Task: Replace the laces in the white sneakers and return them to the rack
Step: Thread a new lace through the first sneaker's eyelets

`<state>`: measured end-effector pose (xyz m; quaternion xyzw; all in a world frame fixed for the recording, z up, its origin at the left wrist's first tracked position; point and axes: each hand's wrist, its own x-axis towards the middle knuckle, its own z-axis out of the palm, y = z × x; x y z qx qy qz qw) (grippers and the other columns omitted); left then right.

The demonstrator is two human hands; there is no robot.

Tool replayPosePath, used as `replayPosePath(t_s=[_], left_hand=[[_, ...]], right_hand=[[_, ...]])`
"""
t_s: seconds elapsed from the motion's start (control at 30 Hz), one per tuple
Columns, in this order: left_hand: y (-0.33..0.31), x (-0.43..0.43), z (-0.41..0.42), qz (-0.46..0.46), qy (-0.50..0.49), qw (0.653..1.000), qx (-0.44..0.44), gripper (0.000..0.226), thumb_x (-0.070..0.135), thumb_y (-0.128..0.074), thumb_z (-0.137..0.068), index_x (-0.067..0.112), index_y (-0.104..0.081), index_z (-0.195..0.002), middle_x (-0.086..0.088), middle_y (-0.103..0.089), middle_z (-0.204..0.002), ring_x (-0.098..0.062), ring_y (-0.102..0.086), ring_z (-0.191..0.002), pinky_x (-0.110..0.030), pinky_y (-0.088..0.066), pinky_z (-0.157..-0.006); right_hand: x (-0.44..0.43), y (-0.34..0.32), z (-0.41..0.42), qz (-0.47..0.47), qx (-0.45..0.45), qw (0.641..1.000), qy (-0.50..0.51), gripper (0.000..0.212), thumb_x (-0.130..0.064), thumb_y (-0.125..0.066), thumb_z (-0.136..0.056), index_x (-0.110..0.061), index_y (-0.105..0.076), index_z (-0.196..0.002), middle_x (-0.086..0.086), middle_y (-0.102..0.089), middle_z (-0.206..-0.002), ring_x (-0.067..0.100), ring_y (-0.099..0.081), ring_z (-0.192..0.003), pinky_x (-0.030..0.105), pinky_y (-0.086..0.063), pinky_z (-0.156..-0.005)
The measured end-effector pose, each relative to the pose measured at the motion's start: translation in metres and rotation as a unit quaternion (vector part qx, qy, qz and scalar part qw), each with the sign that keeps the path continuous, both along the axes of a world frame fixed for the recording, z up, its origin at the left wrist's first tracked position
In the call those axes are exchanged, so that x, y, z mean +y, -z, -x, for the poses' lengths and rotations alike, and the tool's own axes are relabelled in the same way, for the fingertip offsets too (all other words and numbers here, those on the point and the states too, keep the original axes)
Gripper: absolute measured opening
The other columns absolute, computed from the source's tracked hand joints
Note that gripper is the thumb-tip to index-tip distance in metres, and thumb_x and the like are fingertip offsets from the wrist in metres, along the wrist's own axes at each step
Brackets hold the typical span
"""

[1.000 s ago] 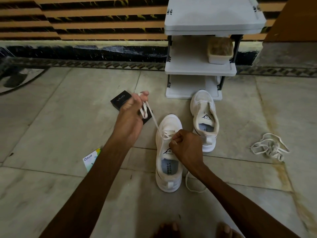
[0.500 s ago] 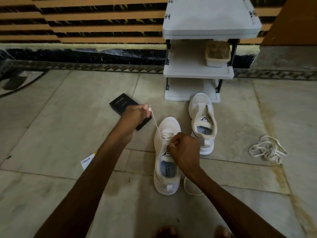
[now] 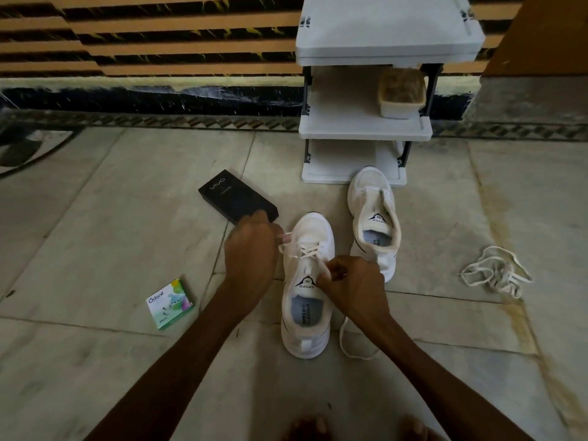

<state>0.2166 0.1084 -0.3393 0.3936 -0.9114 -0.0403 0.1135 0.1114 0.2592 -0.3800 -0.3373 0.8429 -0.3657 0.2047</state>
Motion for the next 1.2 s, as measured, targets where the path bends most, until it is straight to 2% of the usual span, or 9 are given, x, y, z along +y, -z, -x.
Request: replayPosePath(t_s=[0.1,0.17,0.23,0.4,0.53,0.7,0.8,0.97,1.2], left_hand=[[0.012,-0.002,0.002,-0.122,0.053,0.991,-0.025,0.021,0.015,-0.057,-0.095,0.007,-0.068,-0.112,-0.003,-0.067,-0.106,-0.015,-0.062,-0.098,-0.017,-0.046,-0.081],[0.010,0.002,0.004,-0.177,0.086,0.978,-0.068,0.023,0.009,-0.055,-0.095,0.005,-0.065,-0.115,-0.009,-0.068,-0.110,-0.021,-0.063,-0.100,-0.025,-0.047,-0.089],[0.011,0.008,0.005,-0.182,0.110,0.977,-0.033,0.019,0.011,-0.057,-0.094,0.006,-0.067,-0.109,-0.010,-0.070,-0.102,-0.024,-0.066,-0.092,-0.032,-0.051,-0.085],[0.006,0.021,0.011,-0.170,0.108,0.979,-0.014,0.010,0.016,-0.060,-0.091,0.015,-0.065,-0.100,0.002,-0.066,-0.095,-0.009,-0.054,-0.081,-0.018,-0.042,-0.074],[0.008,0.029,0.020,-0.224,0.083,0.971,0.027,0.010,0.016,-0.069,-0.087,0.014,-0.075,-0.095,-0.001,-0.073,-0.094,-0.013,-0.065,-0.083,-0.026,-0.052,-0.084],[0.013,0.037,0.021,-0.240,0.048,0.968,0.052,0.016,0.013,-0.064,-0.090,0.016,-0.075,-0.101,-0.002,-0.073,-0.099,-0.011,-0.064,-0.088,-0.020,-0.048,-0.084],[0.014,0.042,0.021,-0.227,0.049,0.972,0.032,0.021,0.020,-0.066,-0.090,0.015,-0.071,-0.110,-0.003,-0.072,-0.108,-0.015,-0.066,-0.098,-0.027,-0.051,-0.094],[0.017,0.051,0.023,-0.232,0.013,0.968,0.093,0.036,0.021,-0.070,-0.085,0.017,-0.056,-0.118,-0.007,-0.067,-0.112,-0.021,-0.064,-0.104,-0.037,-0.055,-0.088],[0.019,0.055,0.028,-0.267,-0.047,0.952,0.141,0.045,0.021,-0.077,-0.078,0.025,-0.044,-0.109,-0.006,-0.065,-0.106,-0.021,-0.064,-0.099,-0.028,-0.057,-0.079]], right_hand=[[0.001,0.001,0.009,0.013,-0.103,0.994,0.023,0.007,-0.025,-0.078,-0.076,-0.023,-0.074,-0.082,-0.014,-0.067,-0.069,0.001,-0.062,-0.063,0.024,-0.053,-0.065],[0.001,0.001,0.012,0.028,-0.209,0.976,0.045,0.009,-0.019,-0.078,-0.077,-0.021,-0.074,-0.085,-0.009,-0.069,-0.073,0.006,-0.064,-0.069,0.027,-0.055,-0.071],[0.001,0.001,0.012,0.042,-0.292,0.954,0.058,0.010,-0.015,-0.077,-0.080,-0.018,-0.073,-0.088,-0.002,-0.071,-0.079,0.011,-0.065,-0.075,0.027,-0.055,-0.072],[0.003,-0.001,0.013,0.073,-0.377,0.921,0.065,0.011,-0.009,-0.072,-0.083,-0.011,-0.073,-0.094,0.006,-0.073,-0.086,0.012,-0.067,-0.074,0.019,-0.054,-0.063],[0.002,0.000,0.013,0.062,-0.362,0.928,0.064,0.011,-0.012,-0.073,-0.083,-0.013,-0.073,-0.094,0.006,-0.074,-0.088,0.014,-0.068,-0.078,0.023,-0.056,-0.068],[0.003,0.005,0.011,0.063,-0.326,0.941,0.069,0.012,-0.016,-0.075,-0.081,-0.016,-0.074,-0.093,0.004,-0.074,-0.087,0.020,-0.070,-0.084,0.033,-0.059,-0.076],[0.002,0.004,0.010,0.062,-0.288,0.953,0.065,0.009,-0.017,-0.075,-0.081,-0.019,-0.073,-0.090,0.000,-0.073,-0.084,0.017,-0.069,-0.081,0.028,-0.059,-0.073],[0.002,0.001,0.008,0.065,-0.224,0.971,0.054,0.007,-0.026,-0.076,-0.080,-0.025,-0.071,-0.084,-0.004,-0.071,-0.081,0.015,-0.068,-0.077,0.031,-0.058,-0.073],[0.002,0.008,0.004,0.088,-0.091,0.992,0.010,0.012,-0.023,-0.075,-0.082,-0.022,-0.074,-0.094,-0.017,-0.067,-0.079,-0.004,-0.063,-0.070,0.007,-0.046,-0.064]])
